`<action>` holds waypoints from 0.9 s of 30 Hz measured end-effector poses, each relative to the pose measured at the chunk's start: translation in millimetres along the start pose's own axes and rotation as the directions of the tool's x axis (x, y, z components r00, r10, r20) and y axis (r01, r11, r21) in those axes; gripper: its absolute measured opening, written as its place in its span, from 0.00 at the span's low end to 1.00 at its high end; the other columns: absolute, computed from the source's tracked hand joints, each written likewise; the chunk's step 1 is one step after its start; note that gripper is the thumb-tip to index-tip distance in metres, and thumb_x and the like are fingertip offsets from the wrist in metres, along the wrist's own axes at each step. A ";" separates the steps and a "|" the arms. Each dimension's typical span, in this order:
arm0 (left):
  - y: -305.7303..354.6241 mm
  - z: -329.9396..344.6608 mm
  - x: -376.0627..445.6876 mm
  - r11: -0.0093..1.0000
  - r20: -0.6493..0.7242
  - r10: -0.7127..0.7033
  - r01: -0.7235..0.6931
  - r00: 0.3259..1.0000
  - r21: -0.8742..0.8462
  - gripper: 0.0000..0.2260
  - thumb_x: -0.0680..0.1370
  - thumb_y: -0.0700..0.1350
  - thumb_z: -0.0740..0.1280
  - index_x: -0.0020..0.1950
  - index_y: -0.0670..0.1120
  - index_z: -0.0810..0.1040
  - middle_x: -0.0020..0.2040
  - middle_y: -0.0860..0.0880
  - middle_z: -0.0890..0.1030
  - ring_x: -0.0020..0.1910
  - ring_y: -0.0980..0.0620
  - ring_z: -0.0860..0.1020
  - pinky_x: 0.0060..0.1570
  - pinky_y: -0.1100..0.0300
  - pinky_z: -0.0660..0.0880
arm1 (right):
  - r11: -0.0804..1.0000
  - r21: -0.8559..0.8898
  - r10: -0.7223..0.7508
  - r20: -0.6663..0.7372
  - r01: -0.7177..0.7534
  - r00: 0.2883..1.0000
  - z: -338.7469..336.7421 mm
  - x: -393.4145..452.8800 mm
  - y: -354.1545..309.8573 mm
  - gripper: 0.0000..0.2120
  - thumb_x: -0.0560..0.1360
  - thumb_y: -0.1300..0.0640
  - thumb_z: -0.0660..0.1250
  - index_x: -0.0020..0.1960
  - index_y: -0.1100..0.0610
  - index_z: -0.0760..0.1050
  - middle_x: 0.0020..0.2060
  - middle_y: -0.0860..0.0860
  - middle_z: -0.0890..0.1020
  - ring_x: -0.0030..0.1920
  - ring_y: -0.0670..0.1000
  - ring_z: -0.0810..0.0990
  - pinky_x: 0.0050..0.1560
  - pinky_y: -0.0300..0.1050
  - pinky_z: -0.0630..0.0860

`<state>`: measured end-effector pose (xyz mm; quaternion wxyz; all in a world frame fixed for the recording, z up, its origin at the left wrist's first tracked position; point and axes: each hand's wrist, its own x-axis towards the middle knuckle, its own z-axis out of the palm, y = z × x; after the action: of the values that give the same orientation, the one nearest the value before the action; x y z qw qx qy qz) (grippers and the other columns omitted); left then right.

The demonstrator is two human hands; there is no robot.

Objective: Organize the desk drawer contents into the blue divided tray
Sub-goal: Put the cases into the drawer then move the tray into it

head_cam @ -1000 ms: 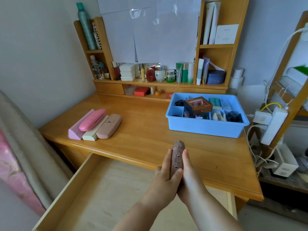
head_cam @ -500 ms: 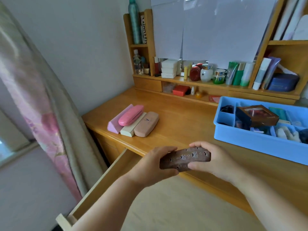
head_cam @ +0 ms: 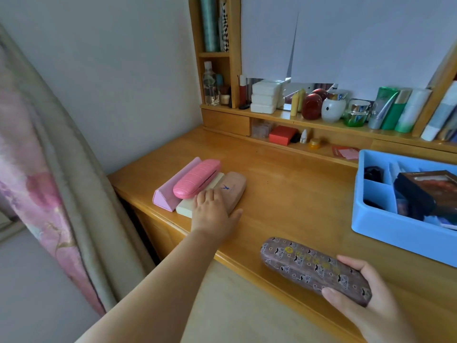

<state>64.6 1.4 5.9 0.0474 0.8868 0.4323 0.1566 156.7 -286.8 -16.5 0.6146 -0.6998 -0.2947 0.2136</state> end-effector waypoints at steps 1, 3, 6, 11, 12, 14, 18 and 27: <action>1.8 4.0 4.6 0.998 -0.022 0.023 -0.022 0.999 0.052 0.29 0.74 0.63 0.62 0.67 0.44 0.66 0.66 0.46 0.70 0.66 0.45 0.65 0.68 0.54 0.59 | 1.000 -0.001 -0.006 0.007 0.006 1.000 0.5 -0.1 -0.4 0.27 0.54 0.53 0.78 0.52 0.46 0.77 0.43 0.46 0.85 0.42 0.46 0.84 0.40 0.29 0.76; 4.6 7.8 10.5 0.994 -0.030 0.065 -0.062 0.997 0.087 0.26 0.73 0.58 0.66 0.64 0.44 0.66 0.63 0.45 0.71 0.63 0.45 0.67 0.65 0.55 0.61 | 1.000 0.001 -0.010 0.007 0.010 1.000 0.9 0.3 -0.4 0.28 0.53 0.54 0.78 0.53 0.47 0.76 0.44 0.46 0.85 0.42 0.46 0.84 0.41 0.30 0.76; 9.8 3.6 12.6 0.999 0.086 0.045 -0.044 0.995 -0.010 0.29 0.70 0.50 0.71 0.66 0.44 0.64 0.63 0.44 0.70 0.62 0.44 0.68 0.61 0.55 0.66 | 1.000 0.001 -0.015 0.012 0.015 1.000 1.2 0.9 1.0 0.28 0.54 0.53 0.78 0.53 0.45 0.76 0.46 0.47 0.84 0.44 0.48 0.84 0.45 0.36 0.78; 11.2 -23.4 -7.5 0.999 0.357 -0.038 0.043 0.933 -0.004 0.30 0.68 0.47 0.72 0.66 0.44 0.66 0.62 0.44 0.70 0.63 0.44 0.67 0.58 0.55 0.70 | 0.999 0.041 -0.006 0.005 0.006 1.000 0.6 1.4 3.2 0.27 0.55 0.51 0.78 0.53 0.42 0.75 0.46 0.45 0.84 0.45 0.47 0.83 0.44 0.33 0.77; 7.4 -29.1 -18.2 0.998 0.383 -0.033 0.048 0.923 -0.030 0.30 0.67 0.47 0.73 0.66 0.45 0.66 0.62 0.45 0.70 0.63 0.44 0.67 0.58 0.56 0.70 | 0.999 0.044 -0.004 0.003 0.003 1.000 0.1 1.3 2.8 0.26 0.56 0.51 0.78 0.53 0.41 0.75 0.47 0.46 0.84 0.46 0.47 0.83 0.44 0.33 0.77; -6.0 -37.5 -48.3 0.983 0.410 0.016 0.060 0.912 -0.173 0.33 0.66 0.45 0.74 0.69 0.47 0.64 0.63 0.46 0.69 0.62 0.45 0.69 0.59 0.55 0.72 | 0.999 0.038 0.001 0.003 -0.001 1.000 -0.4 1.9 1.8 0.25 0.59 0.53 0.79 0.52 0.41 0.75 0.47 0.47 0.84 0.47 0.47 0.83 0.45 0.35 0.77; -49.4 -49.8 -133.3 0.844 0.362 0.130 0.088 0.923 -0.529 0.43 0.62 0.49 0.74 0.72 0.59 0.56 0.62 0.56 0.66 0.57 0.55 0.72 0.41 0.60 0.80 | 1.000 0.019 0.000 0.027 -0.001 1.000 0.8 -13.2 -4.3 0.23 0.63 0.61 0.78 0.52 0.44 0.75 0.47 0.48 0.83 0.46 0.48 0.82 0.43 0.33 0.77; -109.9 -18.4 -226.4 0.985 0.510 -0.064 0.135 0.858 -0.103 0.40 0.69 0.49 0.69 0.74 0.60 0.49 0.60 0.52 0.68 0.60 0.49 0.70 0.60 0.58 0.70 | 0.977 -0.183 0.131 0.117 -0.108 0.984 46.1 -128.2 42.1 0.27 0.58 0.62 0.81 0.51 0.45 0.75 0.45 0.45 0.84 0.42 0.43 0.83 0.43 0.31 0.76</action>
<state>-154.6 -108.1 -54.4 0.2268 0.8680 0.4384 -0.0545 38.3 -342.4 -73.1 0.5161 -0.7526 -0.3088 0.2682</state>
